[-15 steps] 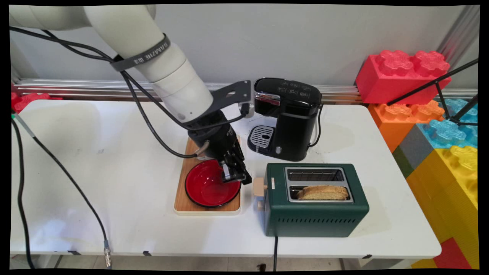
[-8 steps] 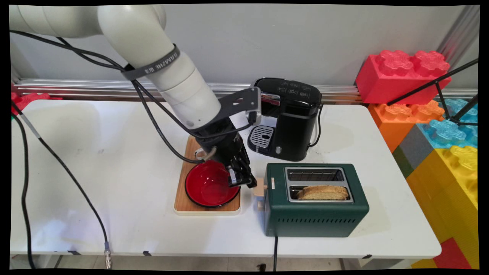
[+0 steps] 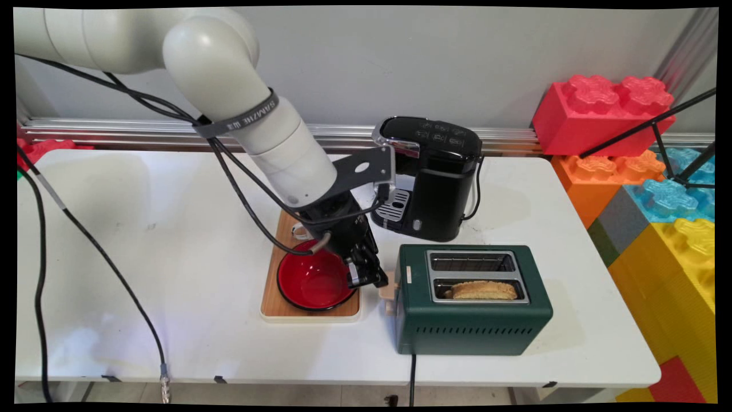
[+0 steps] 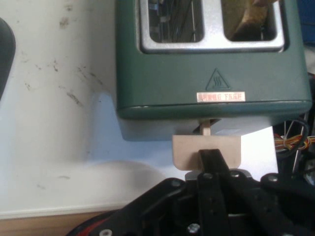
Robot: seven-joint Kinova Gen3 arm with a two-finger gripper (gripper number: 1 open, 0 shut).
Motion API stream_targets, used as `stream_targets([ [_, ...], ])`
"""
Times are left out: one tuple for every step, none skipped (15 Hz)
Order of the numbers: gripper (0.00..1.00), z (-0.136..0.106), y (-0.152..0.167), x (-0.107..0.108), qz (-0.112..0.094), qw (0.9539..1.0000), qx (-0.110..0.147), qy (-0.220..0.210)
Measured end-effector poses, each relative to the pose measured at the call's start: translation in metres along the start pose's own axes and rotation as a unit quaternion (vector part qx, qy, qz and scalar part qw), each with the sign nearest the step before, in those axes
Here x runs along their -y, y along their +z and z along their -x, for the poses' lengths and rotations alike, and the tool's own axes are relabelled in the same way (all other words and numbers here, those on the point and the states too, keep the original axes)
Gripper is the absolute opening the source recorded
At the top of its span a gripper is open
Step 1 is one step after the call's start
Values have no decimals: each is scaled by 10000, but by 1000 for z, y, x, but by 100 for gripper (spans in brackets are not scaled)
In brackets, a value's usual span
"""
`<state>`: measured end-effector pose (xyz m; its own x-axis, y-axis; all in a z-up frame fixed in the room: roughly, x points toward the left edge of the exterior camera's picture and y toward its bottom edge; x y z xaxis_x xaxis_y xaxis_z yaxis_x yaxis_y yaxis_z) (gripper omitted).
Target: Press the toaster switch
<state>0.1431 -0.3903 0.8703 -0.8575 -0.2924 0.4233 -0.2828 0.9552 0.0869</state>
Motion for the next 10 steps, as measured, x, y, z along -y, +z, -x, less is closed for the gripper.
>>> stream_targets([
  [0,1,3,0,-4,10000,-1,6],
  [0,2,5,-1,-7,10000,-1,16],
  [0,3,8,-1,-12,10000,-1,25],
  [0,3,10,-1,-18,10000,-2,33],
  [0,4,11,-1,-22,10000,-2,36],
  [0,5,14,-1,-29,10000,-2,44],
  [0,6,16,-1,-32,10000,-3,51],
  [0,7,18,-1,-35,10000,-1,58],
  [0,8,20,-1,-41,10000,0,63],
  [0,8,21,-1,-45,10000,2,64],
])
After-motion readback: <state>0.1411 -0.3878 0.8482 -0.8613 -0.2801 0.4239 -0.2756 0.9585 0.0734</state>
